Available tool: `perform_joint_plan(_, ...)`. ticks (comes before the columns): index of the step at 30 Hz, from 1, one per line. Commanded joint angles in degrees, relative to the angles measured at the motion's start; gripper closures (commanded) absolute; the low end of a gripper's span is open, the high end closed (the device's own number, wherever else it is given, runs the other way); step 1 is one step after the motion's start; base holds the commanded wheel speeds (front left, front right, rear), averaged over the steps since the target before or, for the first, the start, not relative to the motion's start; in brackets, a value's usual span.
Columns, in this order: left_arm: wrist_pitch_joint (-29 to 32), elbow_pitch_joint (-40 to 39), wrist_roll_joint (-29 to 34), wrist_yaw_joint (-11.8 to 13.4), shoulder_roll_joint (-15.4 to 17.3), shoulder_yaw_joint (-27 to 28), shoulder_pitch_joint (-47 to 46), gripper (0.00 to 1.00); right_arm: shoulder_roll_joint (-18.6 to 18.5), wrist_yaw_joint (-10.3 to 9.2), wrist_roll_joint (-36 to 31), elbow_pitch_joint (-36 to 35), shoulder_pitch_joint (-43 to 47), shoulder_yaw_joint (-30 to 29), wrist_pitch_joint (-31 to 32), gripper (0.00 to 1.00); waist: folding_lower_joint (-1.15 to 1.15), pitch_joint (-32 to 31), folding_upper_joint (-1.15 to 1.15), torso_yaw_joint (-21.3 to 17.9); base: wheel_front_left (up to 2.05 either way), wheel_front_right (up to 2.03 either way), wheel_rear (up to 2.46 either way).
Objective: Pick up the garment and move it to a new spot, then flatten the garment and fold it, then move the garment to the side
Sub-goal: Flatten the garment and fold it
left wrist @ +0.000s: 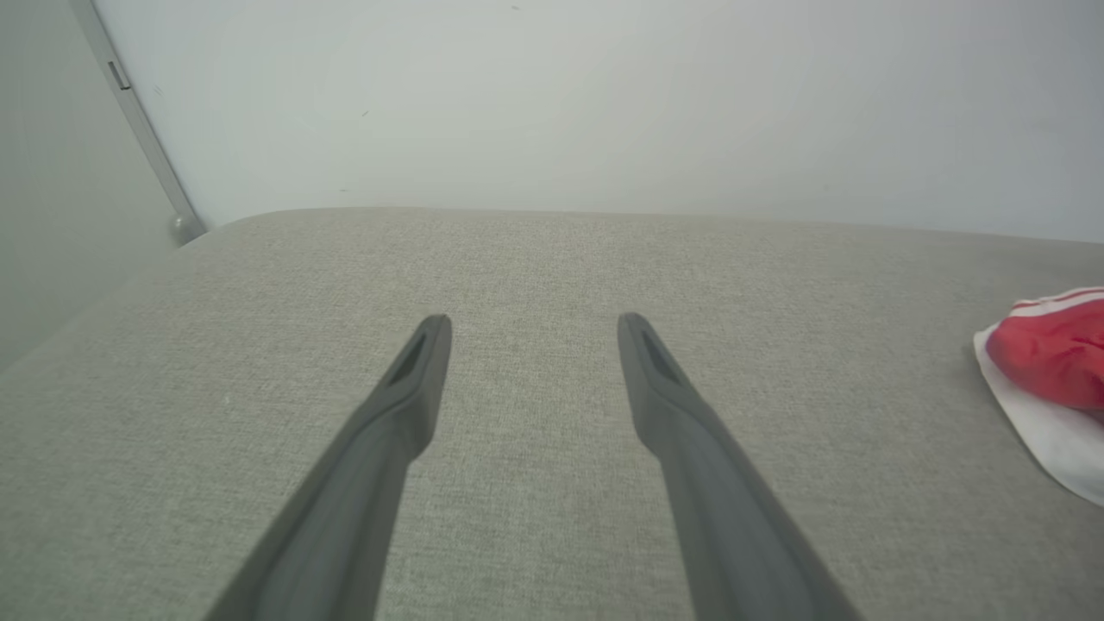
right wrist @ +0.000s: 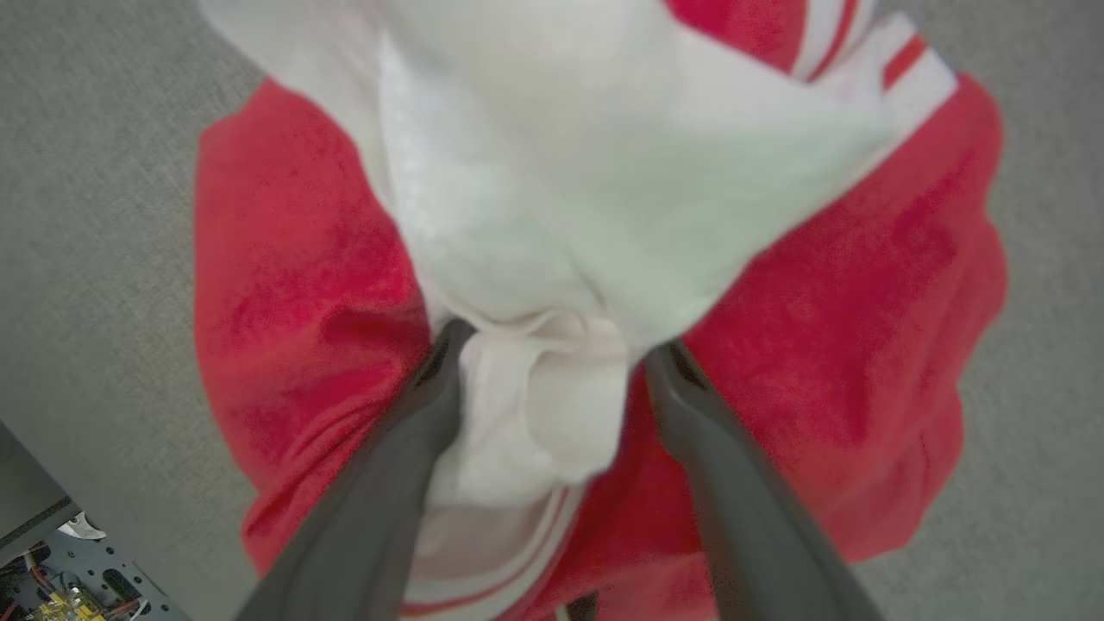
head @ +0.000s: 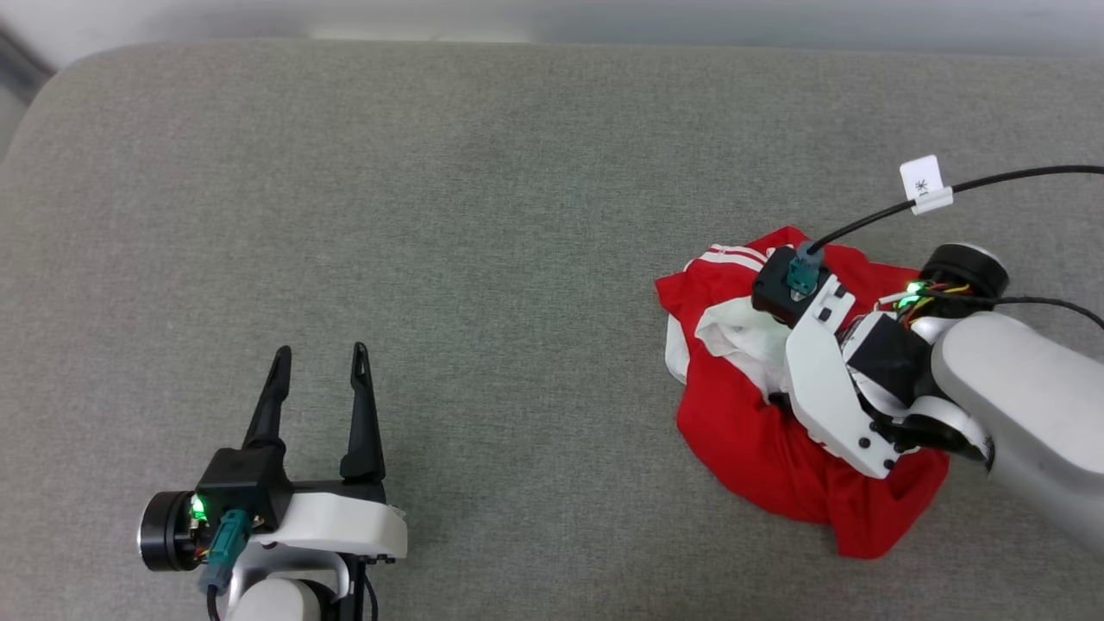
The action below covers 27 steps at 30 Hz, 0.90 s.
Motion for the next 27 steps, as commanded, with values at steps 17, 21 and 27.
perform_joint_plan(17, -0.2, 0.2, 0.1, 0.3, 0.0, 1.2, 2.3, 0.0, -10.4, -0.04, 10.0, 3.6, 8.4, -16.1, -28.2, 1.0, -0.01, -4.9, 0.0, -5.1, 0.0, 0.0, 0.0)
perform_joint_plan(21, -0.2, 0.1, 0.1, 0.2, -0.1, 1.1, 2.3, 0.0, -12.7, -0.04, 13.9, 15.4, 21.8, -24.2, -34.0, 1.0, -0.01, -4.4, 0.0, -5.3, 0.0, 0.0, 0.0)
perform_joint_plan(27, -0.2, 0.6, 0.5, -0.2, 0.0, 1.2, 2.2, 0.0, -8.3, -0.03, 16.7, 28.1, 30.6, -27.3, -35.3, 1.0, -0.01, -4.2, 0.0, -5.3, 0.0, 0.0, 0.0)
